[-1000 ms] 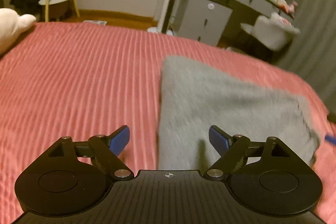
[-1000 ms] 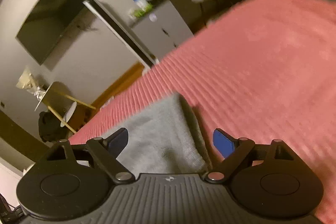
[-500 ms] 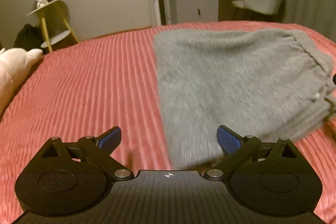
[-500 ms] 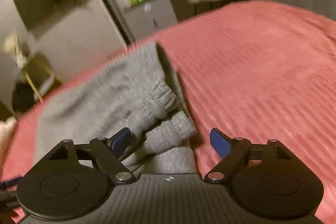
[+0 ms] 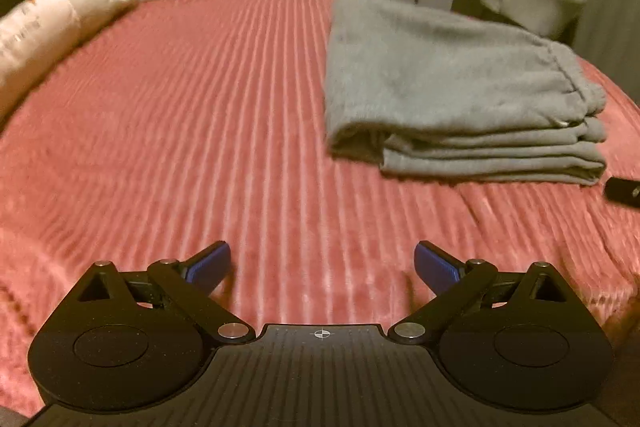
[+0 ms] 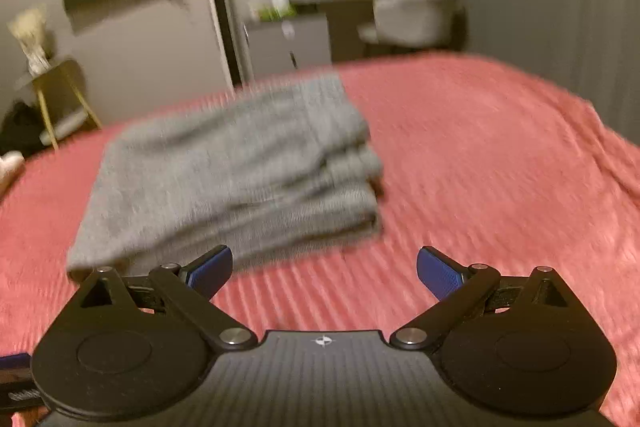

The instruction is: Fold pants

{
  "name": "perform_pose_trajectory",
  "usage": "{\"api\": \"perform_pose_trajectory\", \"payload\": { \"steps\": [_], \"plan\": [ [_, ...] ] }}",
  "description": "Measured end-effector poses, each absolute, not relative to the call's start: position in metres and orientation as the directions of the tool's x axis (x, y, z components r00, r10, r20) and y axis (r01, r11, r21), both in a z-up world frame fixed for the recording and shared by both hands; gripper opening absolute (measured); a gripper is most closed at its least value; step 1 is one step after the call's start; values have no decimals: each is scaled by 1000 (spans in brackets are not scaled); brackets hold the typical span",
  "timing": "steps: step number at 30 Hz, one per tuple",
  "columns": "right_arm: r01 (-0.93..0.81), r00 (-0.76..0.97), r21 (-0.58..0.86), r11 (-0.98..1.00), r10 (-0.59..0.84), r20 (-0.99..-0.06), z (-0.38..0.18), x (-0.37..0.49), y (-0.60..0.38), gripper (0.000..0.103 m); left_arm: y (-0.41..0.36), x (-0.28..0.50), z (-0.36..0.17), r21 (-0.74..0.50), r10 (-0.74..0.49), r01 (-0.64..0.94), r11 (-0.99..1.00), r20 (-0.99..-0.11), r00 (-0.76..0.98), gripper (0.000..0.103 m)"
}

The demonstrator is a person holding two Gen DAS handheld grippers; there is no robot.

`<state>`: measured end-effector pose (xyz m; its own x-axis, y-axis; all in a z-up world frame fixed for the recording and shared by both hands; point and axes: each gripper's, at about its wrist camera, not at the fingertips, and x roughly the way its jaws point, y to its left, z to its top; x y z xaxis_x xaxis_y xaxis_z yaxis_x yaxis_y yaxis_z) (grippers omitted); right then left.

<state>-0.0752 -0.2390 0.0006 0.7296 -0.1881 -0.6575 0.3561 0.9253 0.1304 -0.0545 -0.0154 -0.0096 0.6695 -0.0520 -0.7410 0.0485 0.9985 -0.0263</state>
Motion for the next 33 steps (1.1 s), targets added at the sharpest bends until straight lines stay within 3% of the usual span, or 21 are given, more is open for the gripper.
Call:
{"api": "perform_pose_trajectory", "payload": {
  "steps": [6,16,21,25,30,33],
  "plan": [
    [247,765,169,954,-85,-638,18,-101,-225,99,-21,-73,5,-38,-78,75,996,-744,664,101],
    [139,819,-30,990,-132,-558,46,-148,-174,99,-37,-119,37,-15,-113,136,991,-654,748,101],
    [116,884,91,989,-61,-464,72,-166,-189,99,-51,-120,56,-36,-164,182,983,-628,761,102],
    [74,937,247,966,18,-349,83,-166,-220,99,-64,-103,60,1,-133,172,985,-627,767,102],
    [181,868,235,955,-43,-495,59,-133,-238,99,-76,-83,39,115,-69,190,975,-656,752,102],
    [196,815,195,961,-49,-577,36,-116,-236,99,-72,-71,24,103,-70,198,975,-702,709,102]
  ]
}}
